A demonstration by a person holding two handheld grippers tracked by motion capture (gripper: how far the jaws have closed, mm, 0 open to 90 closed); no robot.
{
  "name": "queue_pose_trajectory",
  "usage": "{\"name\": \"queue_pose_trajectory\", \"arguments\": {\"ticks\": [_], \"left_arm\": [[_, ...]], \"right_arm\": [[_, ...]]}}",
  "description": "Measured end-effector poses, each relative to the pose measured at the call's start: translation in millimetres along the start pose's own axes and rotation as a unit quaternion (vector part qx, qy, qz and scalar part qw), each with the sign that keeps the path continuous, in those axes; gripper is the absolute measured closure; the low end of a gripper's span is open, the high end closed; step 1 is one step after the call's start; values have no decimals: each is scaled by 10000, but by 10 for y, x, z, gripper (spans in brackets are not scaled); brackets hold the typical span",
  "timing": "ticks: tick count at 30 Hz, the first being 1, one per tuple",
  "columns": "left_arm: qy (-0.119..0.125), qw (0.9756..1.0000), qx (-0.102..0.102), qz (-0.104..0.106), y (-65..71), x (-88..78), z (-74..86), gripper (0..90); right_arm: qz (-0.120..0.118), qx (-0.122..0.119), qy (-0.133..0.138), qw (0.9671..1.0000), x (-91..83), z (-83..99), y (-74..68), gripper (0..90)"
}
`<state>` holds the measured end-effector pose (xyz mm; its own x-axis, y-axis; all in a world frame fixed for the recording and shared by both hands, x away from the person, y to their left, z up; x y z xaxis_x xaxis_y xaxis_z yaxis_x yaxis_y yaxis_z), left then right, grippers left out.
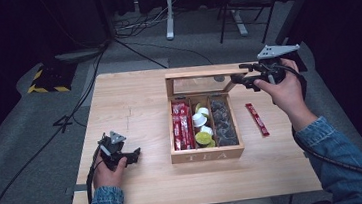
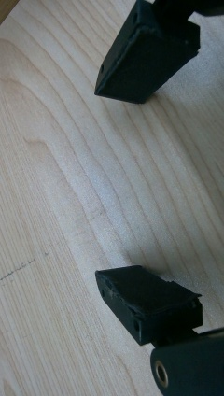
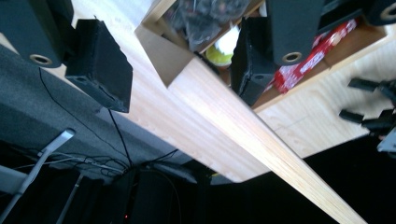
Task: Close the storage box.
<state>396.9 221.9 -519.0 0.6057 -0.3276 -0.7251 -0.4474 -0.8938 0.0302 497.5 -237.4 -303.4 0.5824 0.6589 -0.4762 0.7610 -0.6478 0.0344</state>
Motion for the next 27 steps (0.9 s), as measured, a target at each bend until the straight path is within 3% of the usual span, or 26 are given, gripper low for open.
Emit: {"name": "queue_pose_trajectory", "arguments": {"ticks": [14, 20, 27], "left_arm": [[11, 10000, -4, -3, 0, 2, 0, 117], [2, 10000, 7, -7, -1, 1, 0, 117], [-3, 10000, 16, -6, -3, 0, 0, 117]], "right_arm": [[24, -234, -325, 9992, -164, 274, -290, 399], [83, -476, -463, 9978, -185, 379, -407, 399], [95, -600, -481, 9970, -214, 483, -523, 399]]}}
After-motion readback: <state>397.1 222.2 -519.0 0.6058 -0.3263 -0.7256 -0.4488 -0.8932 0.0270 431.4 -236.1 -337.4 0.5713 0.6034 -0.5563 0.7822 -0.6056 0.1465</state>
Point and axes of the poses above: each handheld gripper's, and its own axes: x roughly forward along the jaws, z roughly out of its underside, y roughly to its right, the point moved 2 cm from there along x, roughly forward along the jaws
